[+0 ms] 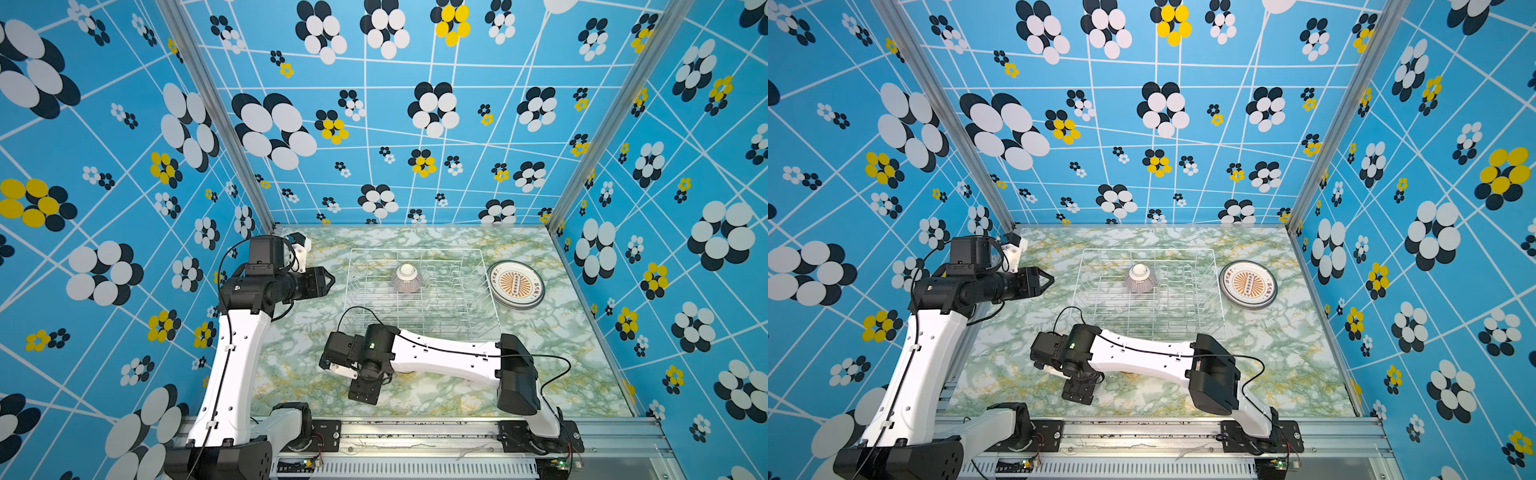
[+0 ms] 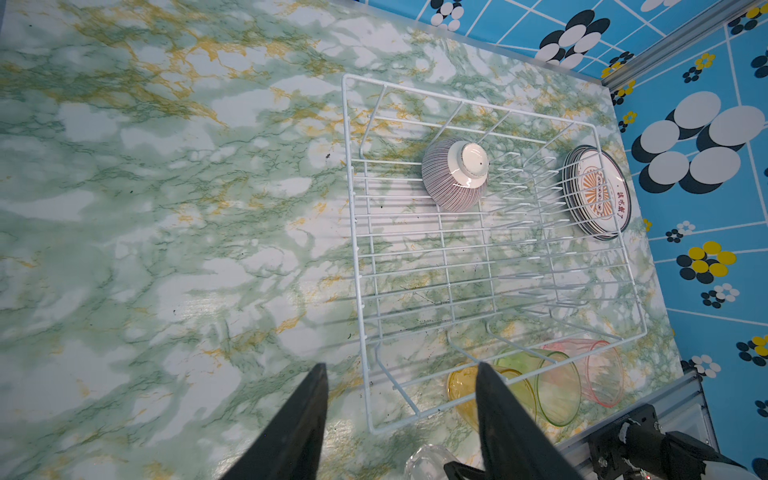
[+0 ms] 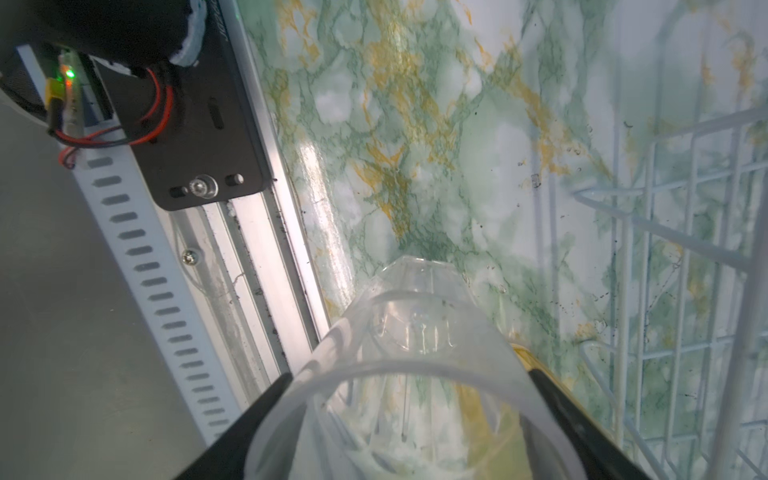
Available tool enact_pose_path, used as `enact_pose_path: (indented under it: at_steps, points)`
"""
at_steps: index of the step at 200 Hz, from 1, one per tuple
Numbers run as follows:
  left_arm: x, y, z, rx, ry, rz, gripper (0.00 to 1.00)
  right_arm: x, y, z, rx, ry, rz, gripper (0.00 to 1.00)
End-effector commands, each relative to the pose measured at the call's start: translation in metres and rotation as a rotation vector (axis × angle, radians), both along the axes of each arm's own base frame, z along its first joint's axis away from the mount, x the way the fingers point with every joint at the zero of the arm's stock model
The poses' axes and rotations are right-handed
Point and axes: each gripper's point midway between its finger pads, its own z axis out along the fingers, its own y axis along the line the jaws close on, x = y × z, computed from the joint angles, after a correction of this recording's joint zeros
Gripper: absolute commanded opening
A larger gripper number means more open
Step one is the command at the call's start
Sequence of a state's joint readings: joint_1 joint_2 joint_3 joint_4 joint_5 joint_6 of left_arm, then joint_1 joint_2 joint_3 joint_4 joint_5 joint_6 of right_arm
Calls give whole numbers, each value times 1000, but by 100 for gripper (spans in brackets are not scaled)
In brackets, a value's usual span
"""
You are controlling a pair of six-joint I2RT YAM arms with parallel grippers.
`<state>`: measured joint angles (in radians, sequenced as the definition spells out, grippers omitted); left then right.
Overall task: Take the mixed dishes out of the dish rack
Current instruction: 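Lift the clear glass out of the rack with the right gripper toward the robot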
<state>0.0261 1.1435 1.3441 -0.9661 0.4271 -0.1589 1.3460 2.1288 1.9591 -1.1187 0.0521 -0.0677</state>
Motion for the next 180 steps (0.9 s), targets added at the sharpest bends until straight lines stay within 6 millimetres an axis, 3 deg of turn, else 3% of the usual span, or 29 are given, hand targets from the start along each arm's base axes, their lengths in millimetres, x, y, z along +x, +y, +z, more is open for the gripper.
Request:
enact_pose_path:
  at_steps: [1,62,116,120,132,180]
  points:
    - [-2,1,1,7,-3,-14,58,14,-4,-7,-25,-18,-12,55]
    - [-2,1,-4,8,12,-17,58,35,-3,-21,-1,-17,-52,59]
    - [-1,1,-8,8,22,-20,60,36,-3,-30,-13,-2,-52,65]
    - [-2,1,-8,9,23,-19,61,37,-4,-41,-37,5,-53,66]
    - [-2,1,-8,10,22,-20,62,37,-6,-45,-47,11,-56,68]
    - [-3,0,-8,7,26,-27,62,41,-7,-50,-58,12,-65,72]
